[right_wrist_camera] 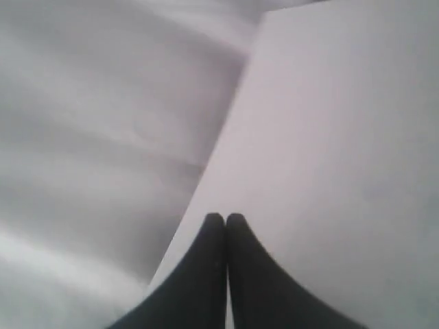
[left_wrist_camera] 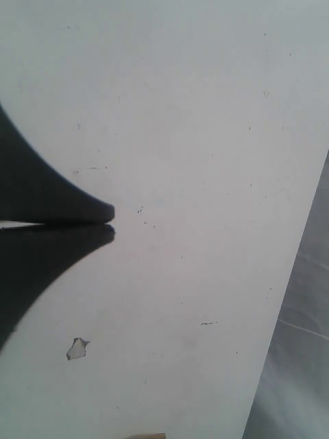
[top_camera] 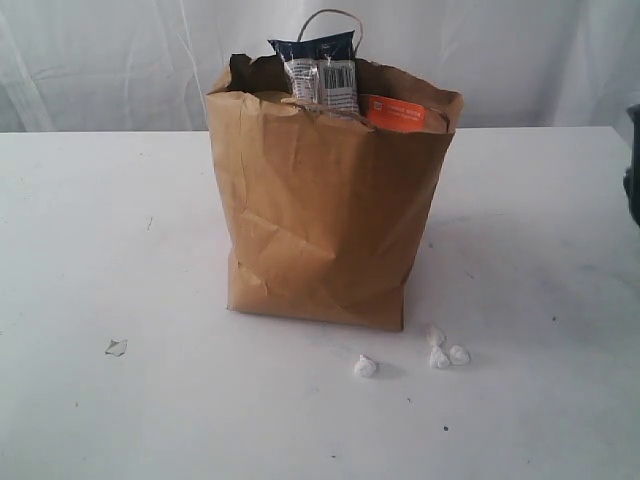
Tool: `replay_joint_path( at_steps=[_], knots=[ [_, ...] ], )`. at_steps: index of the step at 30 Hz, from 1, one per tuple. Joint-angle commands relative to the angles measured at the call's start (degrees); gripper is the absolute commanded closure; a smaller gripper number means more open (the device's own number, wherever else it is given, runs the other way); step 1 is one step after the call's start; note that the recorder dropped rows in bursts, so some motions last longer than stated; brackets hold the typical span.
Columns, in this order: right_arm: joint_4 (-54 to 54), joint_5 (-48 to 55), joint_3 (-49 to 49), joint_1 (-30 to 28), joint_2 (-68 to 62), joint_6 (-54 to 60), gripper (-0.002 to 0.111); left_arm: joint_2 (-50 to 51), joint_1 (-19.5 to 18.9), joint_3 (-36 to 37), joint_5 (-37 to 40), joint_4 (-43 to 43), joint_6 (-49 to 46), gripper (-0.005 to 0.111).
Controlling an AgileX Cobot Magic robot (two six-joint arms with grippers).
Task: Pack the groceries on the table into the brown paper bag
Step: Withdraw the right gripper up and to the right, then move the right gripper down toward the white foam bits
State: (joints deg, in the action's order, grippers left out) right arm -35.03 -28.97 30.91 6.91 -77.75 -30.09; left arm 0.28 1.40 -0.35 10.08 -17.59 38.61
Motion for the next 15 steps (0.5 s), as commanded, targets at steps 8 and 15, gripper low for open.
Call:
replay_joint_path(
  at_steps=[8,15],
  knots=[
    [74.67,40.63,10.69,-5.32,1.81,-12.61,0.108,-0.28,-0.18,0.35,0.03,-0.20,-0.03,0.107],
    [53.50,50.72,10.69,-2.90,-0.67,27.55,0.108,-0.28,-0.18,0.35,0.03,-0.20,-0.03,0.107]
  ],
)
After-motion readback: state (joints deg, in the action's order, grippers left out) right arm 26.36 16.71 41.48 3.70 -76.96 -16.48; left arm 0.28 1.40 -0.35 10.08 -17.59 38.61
